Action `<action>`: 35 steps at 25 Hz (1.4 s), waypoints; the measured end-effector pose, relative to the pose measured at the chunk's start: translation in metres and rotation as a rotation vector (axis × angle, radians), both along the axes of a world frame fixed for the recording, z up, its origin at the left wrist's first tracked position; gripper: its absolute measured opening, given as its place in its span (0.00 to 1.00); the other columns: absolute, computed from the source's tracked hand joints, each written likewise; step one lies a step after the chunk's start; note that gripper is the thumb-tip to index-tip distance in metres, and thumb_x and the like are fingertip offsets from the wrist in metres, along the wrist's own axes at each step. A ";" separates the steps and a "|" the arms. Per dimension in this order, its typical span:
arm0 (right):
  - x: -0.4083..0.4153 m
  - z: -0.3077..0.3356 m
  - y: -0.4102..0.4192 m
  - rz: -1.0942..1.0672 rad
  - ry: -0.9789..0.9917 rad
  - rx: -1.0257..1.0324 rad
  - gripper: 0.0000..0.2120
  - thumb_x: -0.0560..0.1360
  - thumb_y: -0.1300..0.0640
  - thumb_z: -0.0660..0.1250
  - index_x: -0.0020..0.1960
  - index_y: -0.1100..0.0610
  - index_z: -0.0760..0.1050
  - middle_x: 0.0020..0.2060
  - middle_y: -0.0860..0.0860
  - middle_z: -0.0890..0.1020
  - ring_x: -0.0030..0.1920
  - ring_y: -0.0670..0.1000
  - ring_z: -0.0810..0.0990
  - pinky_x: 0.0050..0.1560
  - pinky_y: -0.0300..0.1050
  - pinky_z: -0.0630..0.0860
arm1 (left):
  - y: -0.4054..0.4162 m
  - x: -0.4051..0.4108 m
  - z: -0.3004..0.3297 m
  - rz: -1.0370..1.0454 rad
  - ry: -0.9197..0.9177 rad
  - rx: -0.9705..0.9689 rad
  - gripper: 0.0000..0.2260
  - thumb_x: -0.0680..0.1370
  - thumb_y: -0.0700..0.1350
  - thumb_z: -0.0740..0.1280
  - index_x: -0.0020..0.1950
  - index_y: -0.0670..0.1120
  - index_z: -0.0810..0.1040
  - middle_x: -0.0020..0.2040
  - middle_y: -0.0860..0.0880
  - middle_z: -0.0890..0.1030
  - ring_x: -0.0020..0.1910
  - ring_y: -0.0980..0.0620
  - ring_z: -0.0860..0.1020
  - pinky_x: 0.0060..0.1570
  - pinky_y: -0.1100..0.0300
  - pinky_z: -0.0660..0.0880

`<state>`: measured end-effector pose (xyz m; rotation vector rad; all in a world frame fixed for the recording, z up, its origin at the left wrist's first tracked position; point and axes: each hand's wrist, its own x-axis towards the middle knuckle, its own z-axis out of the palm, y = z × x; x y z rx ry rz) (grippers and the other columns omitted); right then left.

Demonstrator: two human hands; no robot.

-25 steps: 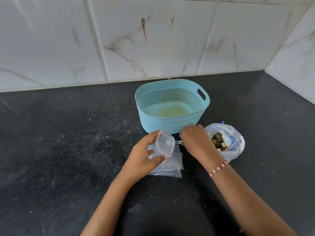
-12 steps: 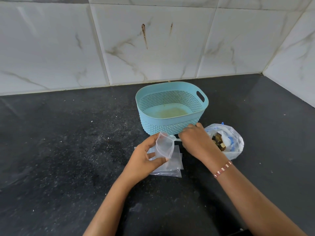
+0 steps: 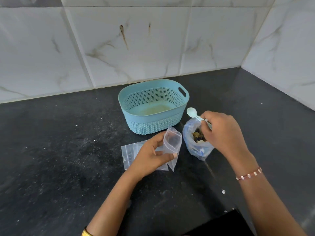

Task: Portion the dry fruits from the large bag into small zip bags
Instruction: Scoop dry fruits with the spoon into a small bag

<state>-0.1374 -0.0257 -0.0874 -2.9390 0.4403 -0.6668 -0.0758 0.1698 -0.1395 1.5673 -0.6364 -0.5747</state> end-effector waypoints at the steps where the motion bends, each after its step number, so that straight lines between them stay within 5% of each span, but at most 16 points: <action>1: -0.008 -0.001 -0.005 -0.036 -0.003 0.040 0.06 0.73 0.61 0.64 0.46 0.61 0.78 0.34 0.56 0.80 0.33 0.59 0.75 0.33 0.45 0.67 | -0.006 -0.001 0.000 -0.017 0.004 -0.003 0.23 0.71 0.33 0.71 0.58 0.56 0.74 0.53 0.64 0.79 0.53 0.69 0.76 0.48 0.73 0.73; 7: -0.035 -0.016 -0.020 -0.149 0.041 0.118 0.08 0.74 0.59 0.64 0.48 0.59 0.81 0.36 0.54 0.78 0.35 0.56 0.75 0.29 0.41 0.60 | -0.034 -0.004 -0.008 -0.097 0.180 -0.024 0.19 0.71 0.33 0.70 0.59 0.49 0.76 0.55 0.50 0.81 0.56 0.52 0.79 0.56 0.57 0.76; 14: -0.012 -0.036 -0.021 -0.134 0.227 -0.083 0.07 0.72 0.61 0.65 0.36 0.58 0.79 0.30 0.52 0.72 0.30 0.55 0.74 0.26 0.39 0.54 | -0.047 -0.007 -0.013 -0.178 0.490 -0.061 0.17 0.73 0.32 0.67 0.55 0.50 0.78 0.48 0.50 0.83 0.47 0.53 0.82 0.45 0.56 0.80; 18: -0.003 -0.030 -0.017 -0.113 0.370 -0.081 0.08 0.76 0.58 0.59 0.46 0.56 0.77 0.38 0.50 0.76 0.37 0.52 0.75 0.26 0.37 0.57 | -0.052 -0.013 -0.016 -0.191 0.586 -0.078 0.15 0.73 0.32 0.67 0.54 0.50 0.78 0.46 0.50 0.84 0.45 0.52 0.82 0.50 0.51 0.79; 28: 0.003 -0.019 -0.020 -0.162 0.507 0.135 0.11 0.77 0.57 0.60 0.54 0.54 0.79 0.44 0.51 0.81 0.42 0.51 0.78 0.34 0.38 0.69 | -0.060 -0.011 -0.021 -0.076 0.692 -0.201 0.16 0.72 0.28 0.65 0.56 0.42 0.77 0.50 0.42 0.83 0.48 0.48 0.82 0.53 0.55 0.79; 31: -0.003 -0.019 -0.029 -0.114 0.454 0.349 0.11 0.76 0.60 0.61 0.51 0.56 0.82 0.44 0.53 0.84 0.43 0.52 0.80 0.44 0.45 0.77 | -0.059 -0.011 -0.021 -0.057 0.698 -0.261 0.16 0.71 0.28 0.65 0.54 0.44 0.78 0.48 0.44 0.84 0.48 0.49 0.82 0.52 0.58 0.79; 35: -0.001 -0.017 -0.040 -0.123 0.464 0.580 0.09 0.75 0.63 0.64 0.50 0.60 0.82 0.47 0.53 0.84 0.48 0.52 0.80 0.48 0.42 0.73 | -0.062 -0.013 -0.020 -0.068 0.616 -0.272 0.17 0.72 0.27 0.65 0.52 0.47 0.80 0.45 0.46 0.84 0.46 0.51 0.82 0.50 0.60 0.79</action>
